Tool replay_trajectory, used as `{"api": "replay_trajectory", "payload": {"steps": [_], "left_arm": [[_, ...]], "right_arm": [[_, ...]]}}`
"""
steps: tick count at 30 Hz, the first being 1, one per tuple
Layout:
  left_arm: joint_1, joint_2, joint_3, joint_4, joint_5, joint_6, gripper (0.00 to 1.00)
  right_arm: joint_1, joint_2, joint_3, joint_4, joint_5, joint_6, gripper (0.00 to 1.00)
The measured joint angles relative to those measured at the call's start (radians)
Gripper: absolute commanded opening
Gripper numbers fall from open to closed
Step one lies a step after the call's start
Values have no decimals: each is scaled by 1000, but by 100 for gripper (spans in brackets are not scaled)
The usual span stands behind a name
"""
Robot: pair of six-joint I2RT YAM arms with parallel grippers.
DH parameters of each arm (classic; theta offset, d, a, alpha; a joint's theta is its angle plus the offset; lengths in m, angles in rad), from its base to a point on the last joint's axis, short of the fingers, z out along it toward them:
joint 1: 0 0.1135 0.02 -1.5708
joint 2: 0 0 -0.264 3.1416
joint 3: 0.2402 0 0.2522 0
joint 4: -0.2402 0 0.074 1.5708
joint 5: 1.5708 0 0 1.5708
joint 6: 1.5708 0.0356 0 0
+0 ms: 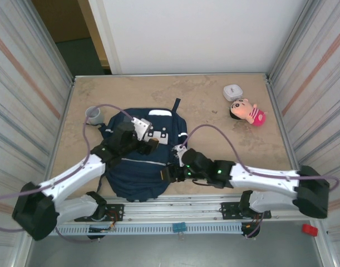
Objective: Pack books, pencil case, and school supplies into a backpack
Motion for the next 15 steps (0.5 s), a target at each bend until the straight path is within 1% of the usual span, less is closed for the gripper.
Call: {"api": "replay_trajectory", "payload": {"steps": [3,6,8,10,13,15], "left_arm": [[-68,-122,0,-39,56,139,86],[-166,-161,22,-129,121,285,86],[-227,-129,60,-220,145,378,88],[-271,-73,87,-283,140,440,89],[-325,27,96,-359,95,500,90],[-343,79,96,-393,54,520,87]], "right_arm": [[-56,-166,-2,-79,-3,-42,68],[-159,-285,-15,-128,-17,-80,68],[-241,-341,-32,-153,-40,-106,68],[-304,-371,-48,-168,-61,-130,68],[-351,-388,-65,-185,-85,-169,68],[-362,-385,-69,-190,-93,-188,68]]}}
